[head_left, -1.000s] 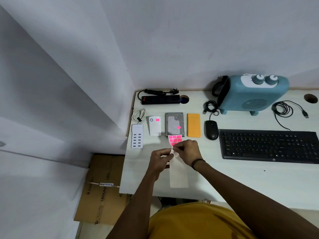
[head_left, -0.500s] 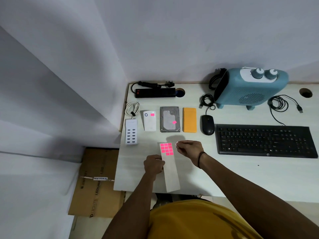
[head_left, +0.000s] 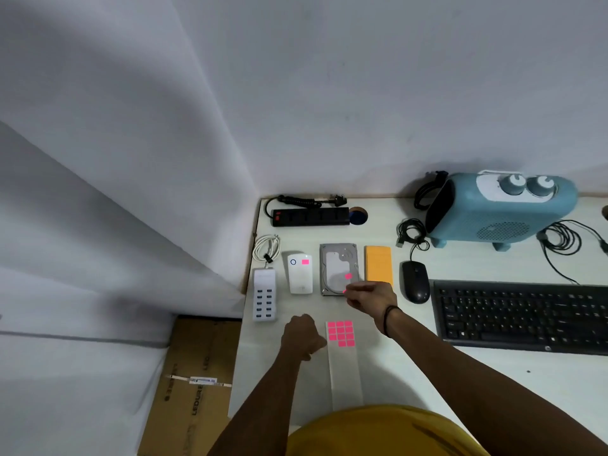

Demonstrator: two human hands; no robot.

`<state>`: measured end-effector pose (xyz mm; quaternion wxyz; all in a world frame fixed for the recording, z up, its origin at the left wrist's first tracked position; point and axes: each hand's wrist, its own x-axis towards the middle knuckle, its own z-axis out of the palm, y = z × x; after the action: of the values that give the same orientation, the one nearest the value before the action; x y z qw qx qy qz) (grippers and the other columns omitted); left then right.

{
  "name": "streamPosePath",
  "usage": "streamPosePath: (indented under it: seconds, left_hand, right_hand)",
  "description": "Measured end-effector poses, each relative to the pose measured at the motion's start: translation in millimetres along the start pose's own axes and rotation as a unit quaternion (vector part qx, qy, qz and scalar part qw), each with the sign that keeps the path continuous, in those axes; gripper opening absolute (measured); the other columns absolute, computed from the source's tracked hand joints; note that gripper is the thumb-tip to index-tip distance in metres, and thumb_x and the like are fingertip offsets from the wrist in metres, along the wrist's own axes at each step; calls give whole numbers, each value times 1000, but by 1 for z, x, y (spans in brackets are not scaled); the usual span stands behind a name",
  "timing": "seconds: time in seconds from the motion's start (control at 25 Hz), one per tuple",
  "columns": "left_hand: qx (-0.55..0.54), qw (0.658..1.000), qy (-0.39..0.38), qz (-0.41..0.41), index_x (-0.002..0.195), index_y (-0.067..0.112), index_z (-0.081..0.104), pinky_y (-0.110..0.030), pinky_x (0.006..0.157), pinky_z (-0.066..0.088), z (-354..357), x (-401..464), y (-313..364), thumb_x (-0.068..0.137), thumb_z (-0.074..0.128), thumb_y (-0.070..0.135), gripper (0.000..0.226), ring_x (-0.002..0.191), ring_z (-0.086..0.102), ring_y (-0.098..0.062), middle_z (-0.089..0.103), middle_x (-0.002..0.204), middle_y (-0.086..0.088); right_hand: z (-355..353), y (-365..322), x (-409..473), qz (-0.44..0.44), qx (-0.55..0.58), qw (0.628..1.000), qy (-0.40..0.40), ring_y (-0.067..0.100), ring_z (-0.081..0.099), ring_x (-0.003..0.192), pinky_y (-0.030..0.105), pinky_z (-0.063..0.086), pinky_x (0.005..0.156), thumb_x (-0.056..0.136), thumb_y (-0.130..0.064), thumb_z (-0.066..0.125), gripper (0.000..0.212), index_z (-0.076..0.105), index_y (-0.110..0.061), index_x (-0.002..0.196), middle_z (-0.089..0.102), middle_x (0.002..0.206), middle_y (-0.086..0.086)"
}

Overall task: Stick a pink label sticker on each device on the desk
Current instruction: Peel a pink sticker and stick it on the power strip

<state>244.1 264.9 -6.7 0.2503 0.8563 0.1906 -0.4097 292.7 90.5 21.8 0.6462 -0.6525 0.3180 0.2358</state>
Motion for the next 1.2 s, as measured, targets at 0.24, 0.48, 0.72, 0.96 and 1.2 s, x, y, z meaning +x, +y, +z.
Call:
streamPosePath:
  seconds: [0.24, 0.48, 0.72, 0.96, 1.2]
  left_hand:
    - [70, 960, 240, 130, 82, 17, 79, -34, 72, 61, -119, 42, 79, 86, 69, 37, 22, 80, 74, -25, 75, 81, -4]
    - [165, 935, 271, 160, 128, 23, 59, -48, 85, 55, -180, 107, 130, 82, 74, 18, 49, 114, 61, -32, 60, 123, -5]
    - [321, 920, 181, 130, 149, 31, 28, -57, 92, 46, -180, 167, 153, 72, 83, 14, 96, 123, 52, -41, 33, 152, -4]
    - [365, 907, 172, 123, 149, 34, 27, -61, 102, 41, -164, 206, 162, 69, 82, 17, 98, 123, 48, -45, 34, 148, -7]
    - [304, 917, 218, 142, 148, 36, 27, -63, 98, 40, -165, 194, 164, 74, 74, 35, 88, 117, 52, -45, 33, 146, -10]
  right_hand:
    - [12, -60, 46, -67, -53, 996, 20, 24, 76, 78, 34, 62, 75, 69, -14, 85, 14, 79, -19, 81, 78, 81, 6]
    - [15, -105, 100, -75, -36, 995, 46, 24, 76, 77, 40, 61, 84, 69, -16, 86, 9, 81, -23, 70, 78, 76, 4]
    - [13, -119, 121, -36, 14, 999, -15, 23, 64, 73, 44, 58, 87, 78, -6, 80, 9, 78, -15, 76, 72, 80, 10]
    - [5, -116, 135, -2, 36, 999, -23, 19, 64, 79, 41, 61, 83, 83, -8, 76, 5, 76, -11, 87, 70, 85, 6]
    - [-3, -124, 135, -14, 64, 998, -20, 20, 66, 82, 32, 61, 74, 88, -10, 72, 9, 71, -9, 96, 70, 94, 9]
